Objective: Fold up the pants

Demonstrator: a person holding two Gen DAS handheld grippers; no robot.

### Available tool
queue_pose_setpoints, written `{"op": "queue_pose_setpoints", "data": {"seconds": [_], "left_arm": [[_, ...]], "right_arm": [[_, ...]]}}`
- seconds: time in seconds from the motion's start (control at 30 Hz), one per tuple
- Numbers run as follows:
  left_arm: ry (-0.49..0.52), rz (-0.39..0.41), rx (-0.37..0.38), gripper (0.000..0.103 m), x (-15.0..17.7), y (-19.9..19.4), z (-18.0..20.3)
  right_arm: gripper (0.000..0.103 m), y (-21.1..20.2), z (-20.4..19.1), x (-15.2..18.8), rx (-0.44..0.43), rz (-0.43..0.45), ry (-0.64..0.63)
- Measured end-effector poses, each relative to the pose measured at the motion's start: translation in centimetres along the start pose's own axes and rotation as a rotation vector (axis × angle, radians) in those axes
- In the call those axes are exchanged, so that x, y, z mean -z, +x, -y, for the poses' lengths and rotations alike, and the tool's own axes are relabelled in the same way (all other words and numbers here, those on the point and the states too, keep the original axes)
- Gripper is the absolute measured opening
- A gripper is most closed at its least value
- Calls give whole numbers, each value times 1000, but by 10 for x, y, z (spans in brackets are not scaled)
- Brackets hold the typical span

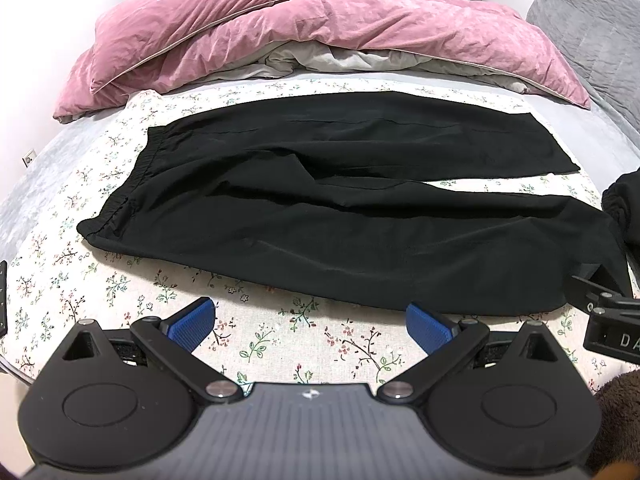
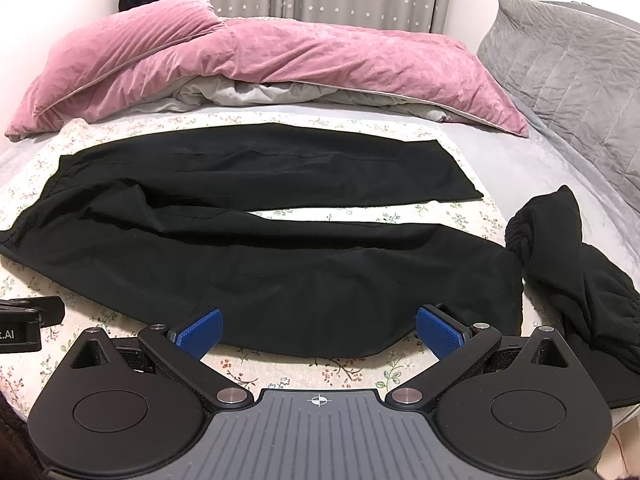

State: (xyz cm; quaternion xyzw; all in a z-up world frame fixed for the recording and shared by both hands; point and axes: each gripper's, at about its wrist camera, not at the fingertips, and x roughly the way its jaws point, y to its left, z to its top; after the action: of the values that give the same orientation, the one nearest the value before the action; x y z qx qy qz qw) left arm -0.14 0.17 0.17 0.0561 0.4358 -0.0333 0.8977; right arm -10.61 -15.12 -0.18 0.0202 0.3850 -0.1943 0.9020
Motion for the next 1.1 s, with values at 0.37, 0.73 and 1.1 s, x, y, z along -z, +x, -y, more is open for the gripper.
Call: {"op": "queue_pose_setpoints", "data": {"seconds": [0.37,0.73,1.1], "left_arm": [[-3,-1,-1,103,0,0,0],[-3,0,-1,103,0,-1,-1],[-3,0,-2,103,0,-1,0]], "right_arm": [[103,1,0,1,-4,-2,3],[103,2,0,2,-6,-3,6],[103,3,-1,2,-8,-6,6]]}}
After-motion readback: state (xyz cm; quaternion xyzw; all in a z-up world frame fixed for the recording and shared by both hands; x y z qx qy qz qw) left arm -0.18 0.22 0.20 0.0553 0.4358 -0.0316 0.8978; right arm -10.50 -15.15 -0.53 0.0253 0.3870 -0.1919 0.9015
